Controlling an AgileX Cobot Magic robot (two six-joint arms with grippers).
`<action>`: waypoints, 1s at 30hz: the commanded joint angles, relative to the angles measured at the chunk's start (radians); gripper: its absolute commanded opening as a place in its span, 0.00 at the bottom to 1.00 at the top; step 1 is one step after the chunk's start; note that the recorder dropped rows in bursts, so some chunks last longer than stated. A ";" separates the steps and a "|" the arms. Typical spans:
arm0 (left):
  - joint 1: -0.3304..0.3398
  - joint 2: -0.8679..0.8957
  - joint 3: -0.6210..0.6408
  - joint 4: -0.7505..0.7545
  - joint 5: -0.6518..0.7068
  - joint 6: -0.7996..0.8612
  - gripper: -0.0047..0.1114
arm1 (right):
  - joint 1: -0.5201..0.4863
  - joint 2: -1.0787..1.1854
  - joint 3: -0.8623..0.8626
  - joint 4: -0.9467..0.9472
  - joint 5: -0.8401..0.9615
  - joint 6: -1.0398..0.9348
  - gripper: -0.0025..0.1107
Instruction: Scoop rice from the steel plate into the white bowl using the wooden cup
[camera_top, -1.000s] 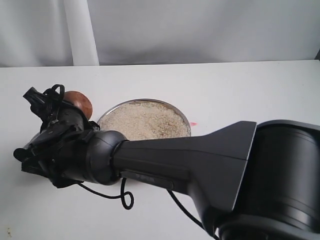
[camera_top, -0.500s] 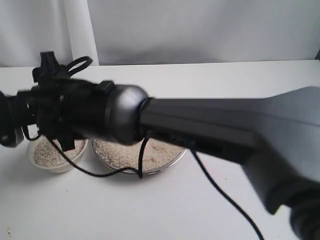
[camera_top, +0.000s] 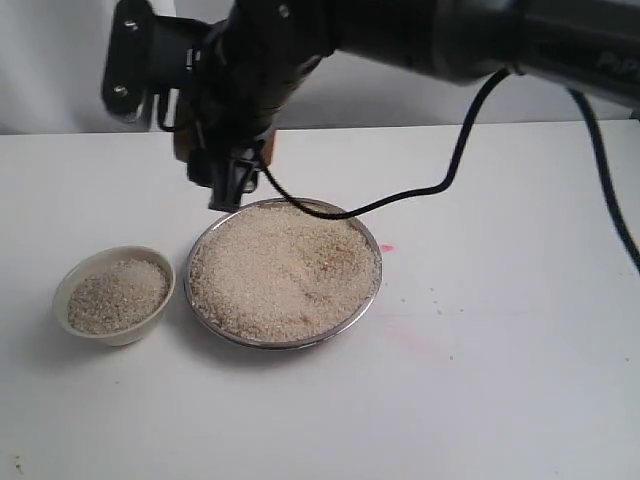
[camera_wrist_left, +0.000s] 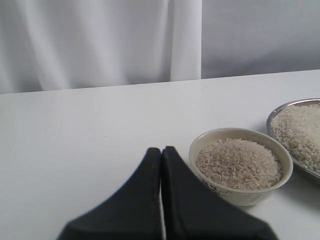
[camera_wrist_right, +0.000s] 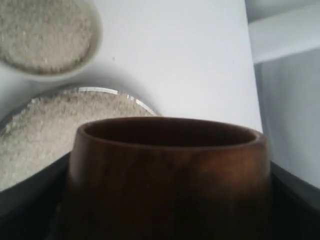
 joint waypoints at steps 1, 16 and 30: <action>-0.003 0.000 0.002 -0.008 -0.011 -0.005 0.04 | -0.072 -0.019 -0.008 0.025 0.137 -0.021 0.02; -0.003 0.000 0.002 -0.008 -0.011 -0.005 0.04 | -0.103 0.165 -0.008 -0.297 0.159 -0.019 0.02; -0.003 0.000 0.002 -0.008 -0.011 -0.005 0.04 | -0.103 0.320 -0.008 -0.394 0.125 -0.171 0.02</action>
